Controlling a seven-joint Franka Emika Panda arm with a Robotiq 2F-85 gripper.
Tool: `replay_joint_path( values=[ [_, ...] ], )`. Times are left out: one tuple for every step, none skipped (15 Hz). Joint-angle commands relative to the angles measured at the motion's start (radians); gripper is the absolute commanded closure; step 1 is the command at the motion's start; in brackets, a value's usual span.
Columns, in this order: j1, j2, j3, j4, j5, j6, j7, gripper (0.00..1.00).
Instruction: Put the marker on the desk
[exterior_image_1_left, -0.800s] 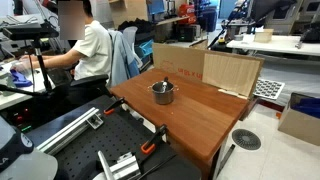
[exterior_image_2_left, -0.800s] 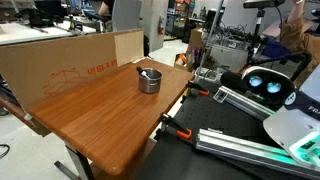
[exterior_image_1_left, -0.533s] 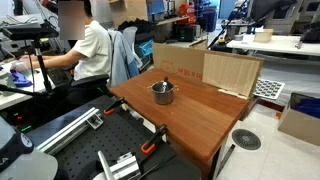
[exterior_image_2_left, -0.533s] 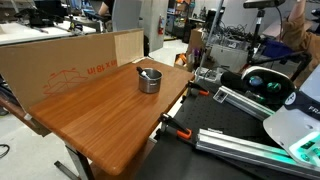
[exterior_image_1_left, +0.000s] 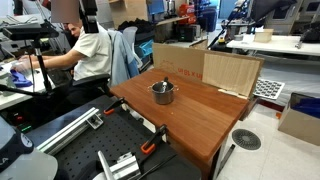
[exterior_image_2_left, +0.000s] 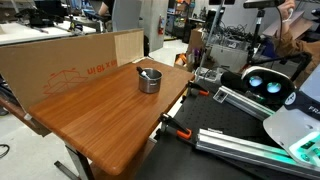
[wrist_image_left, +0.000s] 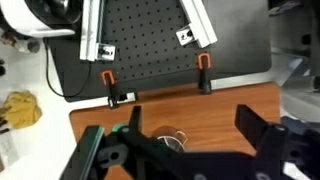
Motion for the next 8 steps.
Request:
replay_joint_path(
  values=[
    [-0.025, 0.072, 0.007, -0.030, -0.132, 0.166, -0.058, 0.00],
    [-0.033, 0.104, 0.003, -0.038, -0.176, 0.222, -0.072, 0.00],
    [-0.045, 0.157, 0.008, -0.036, -0.227, 0.291, -0.075, 0.00],
    [-0.056, 0.199, 0.008, -0.036, -0.281, 0.350, -0.084, 0.00],
    [-0.068, 0.248, 0.009, -0.032, -0.338, 0.409, -0.088, 0.00],
    [-0.080, 0.293, 0.005, -0.027, -0.390, 0.464, -0.090, 0.00],
    [-0.089, 0.343, -0.001, -0.020, -0.446, 0.525, -0.101, 0.00],
    [-0.098, 0.391, -0.014, -0.009, -0.490, 0.580, -0.123, 0.00]
  ],
)
